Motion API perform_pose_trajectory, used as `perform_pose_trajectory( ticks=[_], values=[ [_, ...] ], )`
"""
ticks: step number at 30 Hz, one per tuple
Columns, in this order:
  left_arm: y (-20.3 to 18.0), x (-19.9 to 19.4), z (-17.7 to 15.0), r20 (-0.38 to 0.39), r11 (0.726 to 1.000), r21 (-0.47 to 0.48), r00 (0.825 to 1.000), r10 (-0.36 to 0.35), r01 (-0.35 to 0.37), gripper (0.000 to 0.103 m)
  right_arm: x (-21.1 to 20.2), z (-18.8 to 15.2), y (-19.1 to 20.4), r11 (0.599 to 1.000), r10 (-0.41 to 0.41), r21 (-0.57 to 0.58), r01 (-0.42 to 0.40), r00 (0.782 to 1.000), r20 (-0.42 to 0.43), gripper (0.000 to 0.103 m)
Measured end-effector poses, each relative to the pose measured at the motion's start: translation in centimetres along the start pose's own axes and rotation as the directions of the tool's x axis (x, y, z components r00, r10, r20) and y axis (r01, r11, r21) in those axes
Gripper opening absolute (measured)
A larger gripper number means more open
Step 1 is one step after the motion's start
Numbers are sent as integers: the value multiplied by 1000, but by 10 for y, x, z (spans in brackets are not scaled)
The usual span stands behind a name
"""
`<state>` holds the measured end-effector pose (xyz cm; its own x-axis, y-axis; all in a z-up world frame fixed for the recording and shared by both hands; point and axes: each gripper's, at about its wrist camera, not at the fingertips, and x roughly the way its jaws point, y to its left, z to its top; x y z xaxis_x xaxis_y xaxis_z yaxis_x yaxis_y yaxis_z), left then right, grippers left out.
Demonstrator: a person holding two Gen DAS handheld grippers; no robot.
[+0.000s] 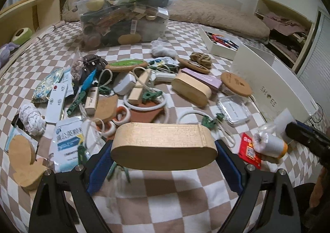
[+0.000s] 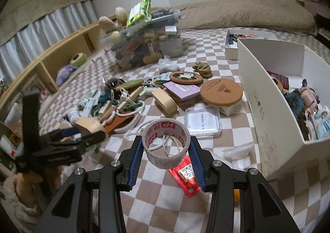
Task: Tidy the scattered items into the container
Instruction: 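Lift the tape roll and wooden box and carry both toward the shoe box, then lower the tape roll into the shoe box and open the right tool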
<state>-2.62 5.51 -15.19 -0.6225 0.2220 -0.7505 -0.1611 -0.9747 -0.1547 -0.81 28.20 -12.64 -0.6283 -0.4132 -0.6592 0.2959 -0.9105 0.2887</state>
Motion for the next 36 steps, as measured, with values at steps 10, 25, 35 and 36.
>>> perform_pose_trajectory(
  ticks=[10, 25, 35, 36],
  values=[
    [-34, -14, -1, 39, 999, 40, 999, -31, 29, 94, -25, 4, -7, 1000, -12, -12, 13, 999, 37, 45],
    [-112, -16, 27, 78, 980, 143, 985, -153, 141, 94, -91, 22, -94, 991, -134, 42, 129, 979, 155, 45],
    [-159, -13, 45, 80, 956, 189, 967, -244, 225, 94, -119, 43, -156, 969, -234, 119, 215, 954, 186, 45],
    [-163, -13, 48, 81, 953, 195, 965, -251, 231, 94, -119, 45, -162, 966, -246, 126, 226, 952, 179, 45]
  ],
)
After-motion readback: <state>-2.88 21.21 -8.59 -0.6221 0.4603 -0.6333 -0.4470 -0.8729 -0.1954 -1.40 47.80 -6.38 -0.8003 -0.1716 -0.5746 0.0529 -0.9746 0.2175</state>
